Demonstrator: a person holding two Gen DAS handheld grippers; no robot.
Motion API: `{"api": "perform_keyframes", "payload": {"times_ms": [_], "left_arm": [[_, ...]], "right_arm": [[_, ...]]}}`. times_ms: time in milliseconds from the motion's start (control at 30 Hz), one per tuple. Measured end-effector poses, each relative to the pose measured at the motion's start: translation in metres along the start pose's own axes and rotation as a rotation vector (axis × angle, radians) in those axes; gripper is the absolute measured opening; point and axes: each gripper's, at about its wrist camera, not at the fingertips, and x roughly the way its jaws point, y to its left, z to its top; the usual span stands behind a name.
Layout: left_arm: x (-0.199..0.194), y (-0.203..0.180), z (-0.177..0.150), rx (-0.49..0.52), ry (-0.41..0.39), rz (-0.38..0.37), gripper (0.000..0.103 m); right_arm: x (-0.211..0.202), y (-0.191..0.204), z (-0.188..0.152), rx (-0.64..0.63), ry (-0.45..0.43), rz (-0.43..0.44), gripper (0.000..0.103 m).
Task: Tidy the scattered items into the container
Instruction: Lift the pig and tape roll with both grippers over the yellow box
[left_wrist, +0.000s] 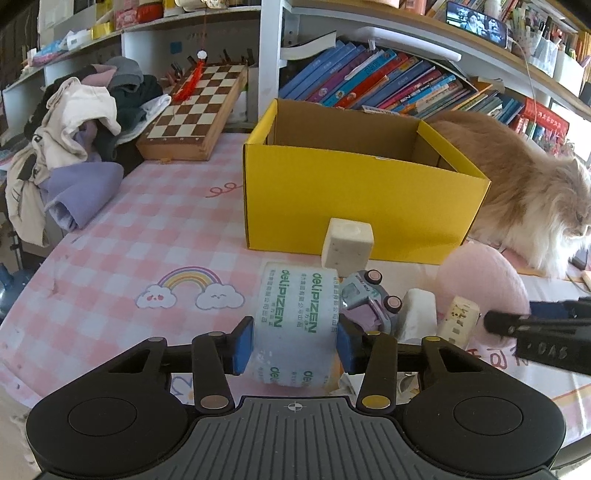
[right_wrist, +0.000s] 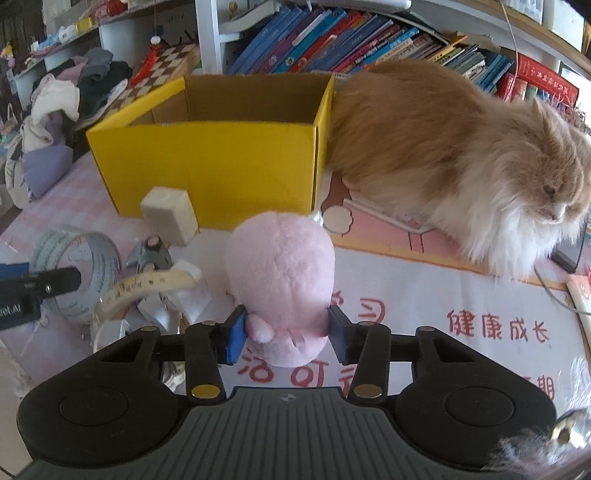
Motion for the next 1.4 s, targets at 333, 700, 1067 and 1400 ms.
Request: {"api": "perform_keyframes", "payload": {"times_ms": [333,700,1067,1400], "left_arm": [[-0.006,0.004,0.006,0.005,-0.028,-0.005,0.043],[-0.024,0.012,0.021,0.007,-0.107,-0.009,0.043],[-0.055,0.016,0.055,0.054,-0.254,-0.016,0.043],[-0.051,0.009,0.109,0.115,-0.338,-0.044,0.043]], "right_arm": [[-0.014,-0.009,0.009,0.021,-0.012,0.012,0.039],[-0.043,-0.009,0.023,0.013,-0.096,0.011,0.039],[-0.079,0.002,0.057,-0.036,-0.217,0.068,0.039],[-0.079,0.009,0.111,-0.134,-0.299,0.142,0.039]]}}
